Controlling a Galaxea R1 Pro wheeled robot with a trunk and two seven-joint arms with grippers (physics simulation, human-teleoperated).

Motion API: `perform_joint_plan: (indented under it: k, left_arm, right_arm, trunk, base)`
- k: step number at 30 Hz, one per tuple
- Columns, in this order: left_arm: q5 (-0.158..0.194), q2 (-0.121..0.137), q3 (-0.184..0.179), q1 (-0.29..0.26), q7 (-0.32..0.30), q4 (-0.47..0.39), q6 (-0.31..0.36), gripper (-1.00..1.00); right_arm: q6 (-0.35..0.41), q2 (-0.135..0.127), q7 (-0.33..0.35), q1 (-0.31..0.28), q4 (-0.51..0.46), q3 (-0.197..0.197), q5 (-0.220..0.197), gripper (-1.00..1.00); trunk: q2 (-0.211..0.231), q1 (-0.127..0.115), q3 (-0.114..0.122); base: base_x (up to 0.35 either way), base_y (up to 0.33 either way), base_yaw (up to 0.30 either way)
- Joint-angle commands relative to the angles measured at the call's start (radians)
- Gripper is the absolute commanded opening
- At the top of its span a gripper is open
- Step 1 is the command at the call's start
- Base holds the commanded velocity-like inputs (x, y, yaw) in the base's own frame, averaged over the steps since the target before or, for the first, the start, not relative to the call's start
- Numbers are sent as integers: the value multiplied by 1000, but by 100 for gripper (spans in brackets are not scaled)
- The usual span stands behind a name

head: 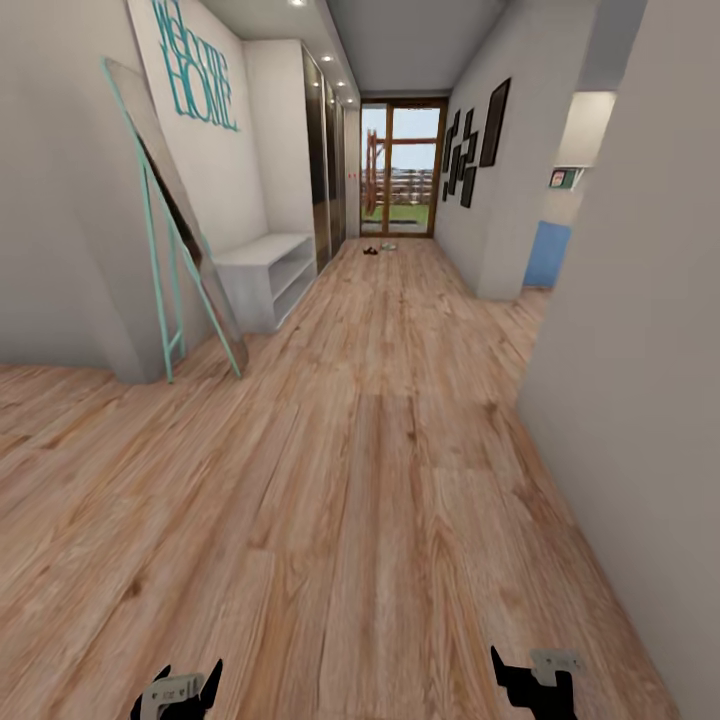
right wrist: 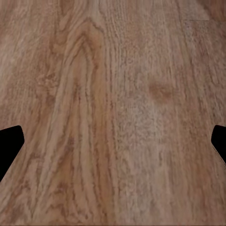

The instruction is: Pick up the two gym shoes and the two sandals from the corridor floor and place them onto the hallstand (shoe rack) in the corridor, making sure they are on the rack and not on the floor. Arrange them so the two gym shoes are next to each other and the two sandals are next to each other.

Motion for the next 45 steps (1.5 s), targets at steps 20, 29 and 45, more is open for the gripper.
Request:
perform_joint_plan:
  k: [20,29,45]
  left_arm:
    - [6,7,1,-1,-11,12,0,100]
    - [6,7,2,1,-11,12,0,100]
    - [6,7,0,1,-11,13,0,100]
  right_arm:
    - [-3,-3,7,3,2,-10,-2,100]
    - [-3,-2,7,3,2,-9,-3,100]
    - [-3,-2,7,3,3,-9,-3,100]
  trunk:
    - [0,0,3]
    - [0,0,3]
    - [0,0,3]
  base:
    - [338,0,0]
    - [338,0,0]
    - [338,0,-6]
